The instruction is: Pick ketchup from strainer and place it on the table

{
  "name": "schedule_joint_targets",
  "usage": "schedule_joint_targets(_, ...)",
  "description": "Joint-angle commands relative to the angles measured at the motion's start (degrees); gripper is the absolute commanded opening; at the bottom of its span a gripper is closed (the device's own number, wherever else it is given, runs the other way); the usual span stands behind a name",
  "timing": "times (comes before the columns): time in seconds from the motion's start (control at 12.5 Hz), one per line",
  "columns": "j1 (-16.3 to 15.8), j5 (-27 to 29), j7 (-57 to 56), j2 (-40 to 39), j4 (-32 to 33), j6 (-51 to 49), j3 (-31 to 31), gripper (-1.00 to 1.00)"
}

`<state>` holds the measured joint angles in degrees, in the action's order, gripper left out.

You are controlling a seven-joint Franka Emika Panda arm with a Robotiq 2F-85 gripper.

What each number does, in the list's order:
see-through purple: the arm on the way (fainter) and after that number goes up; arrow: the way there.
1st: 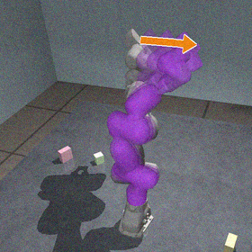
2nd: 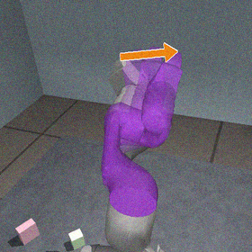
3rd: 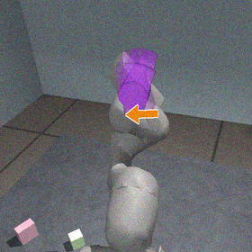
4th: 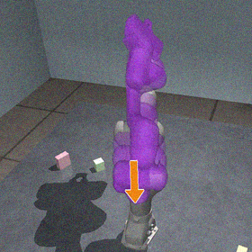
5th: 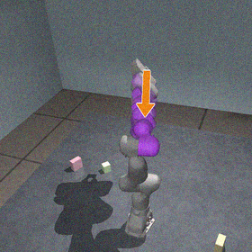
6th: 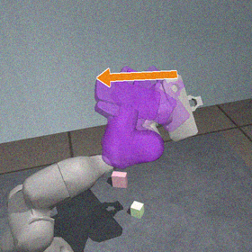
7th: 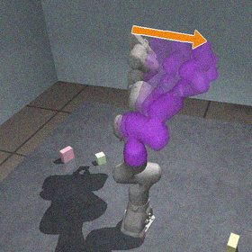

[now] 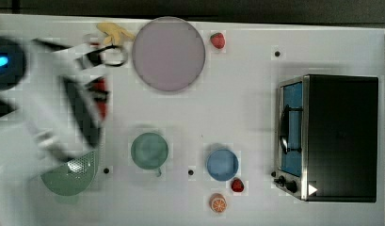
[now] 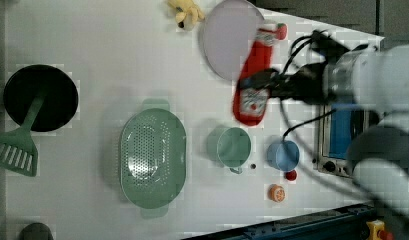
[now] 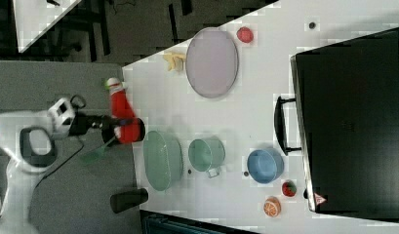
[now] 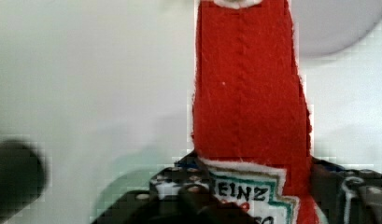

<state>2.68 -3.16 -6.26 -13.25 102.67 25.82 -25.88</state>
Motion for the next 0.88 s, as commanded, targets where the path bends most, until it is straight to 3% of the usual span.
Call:
schedule_joint_targets(0.08,5.38,0.43,-9.37,-0.58,-0.88,-1.24,9.03,0.21)
schedule_joint_targets(0.48,5.83,0.43,-22.12,-1.27,3.85,-0.86,22.07,0.21)
schedule_joint_targets(0.88,5.9,0.48,-22.42,-1.34,16.16,9.17,25.04,0.21)
